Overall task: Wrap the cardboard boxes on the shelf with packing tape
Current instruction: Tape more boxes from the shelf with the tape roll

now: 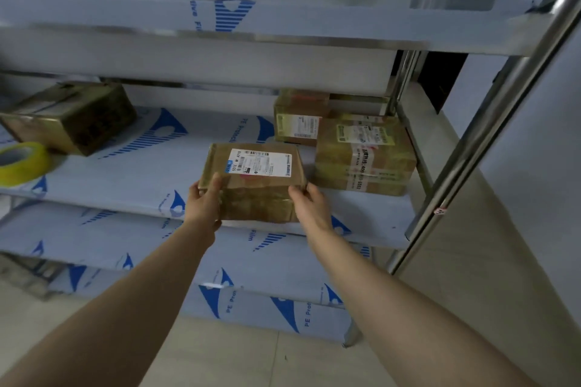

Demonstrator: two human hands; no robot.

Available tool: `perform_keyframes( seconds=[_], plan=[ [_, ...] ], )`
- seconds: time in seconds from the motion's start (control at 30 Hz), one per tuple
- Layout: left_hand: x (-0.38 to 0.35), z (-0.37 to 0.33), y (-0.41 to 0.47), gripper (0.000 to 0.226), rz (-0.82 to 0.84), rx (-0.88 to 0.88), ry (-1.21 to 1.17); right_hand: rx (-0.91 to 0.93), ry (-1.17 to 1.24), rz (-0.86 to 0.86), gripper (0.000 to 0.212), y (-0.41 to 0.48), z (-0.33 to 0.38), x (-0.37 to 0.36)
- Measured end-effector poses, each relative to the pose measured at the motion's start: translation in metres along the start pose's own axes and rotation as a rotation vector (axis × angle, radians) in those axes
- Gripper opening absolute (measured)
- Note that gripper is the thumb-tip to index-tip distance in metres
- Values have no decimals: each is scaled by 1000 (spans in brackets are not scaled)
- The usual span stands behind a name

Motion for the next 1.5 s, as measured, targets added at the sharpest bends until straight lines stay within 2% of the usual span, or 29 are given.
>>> perform_keyframes(
  seconds=[0.13, 0.2, 0.27, 0.4, 0.47, 0.53, 0.67, 0.83, 0.9, 0.97, 1.17, 1.33, 1.5],
  plan=[
    [-2, 4, 41, 64, -70, 95, 156, -24, 37, 14, 26, 19, 9, -5],
    [-10, 3, 54, 59, -44, 108, 159, -60, 77, 54, 32, 24, 9, -6],
    [-23, 2, 63, 54, -24, 94, 63, -50, 102, 99, 43, 29, 11, -4],
    [-48, -4, 73, 72, -97, -9, 4, -29, 128, 181, 76, 38, 7, -1],
    [-58, -6, 81, 61, -104, -58, 29, -17, 122, 176, 81, 40, 4, -2],
    [-68, -8, 86, 52, -82, -94, 49, 5, 99, 134, 80, 43, -1, -2],
    [-84, -3, 87, 64, -50, -104, 47, 46, 59, 137, 57, 52, -3, 5],
    [-86, -1, 82, 71, 10, -66, -5, 52, -16, 290, 71, 62, 4, -4],
    [-84, 0, 78, 75, 26, -12, 23, 41, -62, 283, 60, 61, 3, -3],
    [-78, 0, 71, 77, 17, -13, 145, 24, -107, 240, 51, 58, 1, -4],
    [-42, -19, 43, 72, 49, -191, 903, 146, -310, 297, 42, 48, 31, -47],
    [22, -48, 48, 71, 61, -215, 1160, 299, -578, 418, 45, 30, 71, -109],
    [97, -99, 75, 68, 45, -333, 1401, 609, -952, 266, 39, 15, 132, -180]
  ],
)
Point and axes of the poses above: each hand's wrist, its own y-axis towards the middle knuckle, its own x-axis out of the back of the hand, z = x × y, the point moved 5 cm from there along y, towards the middle knuckle, and after that the axes turned 15 degrees about -y, right-handed, at the moved point
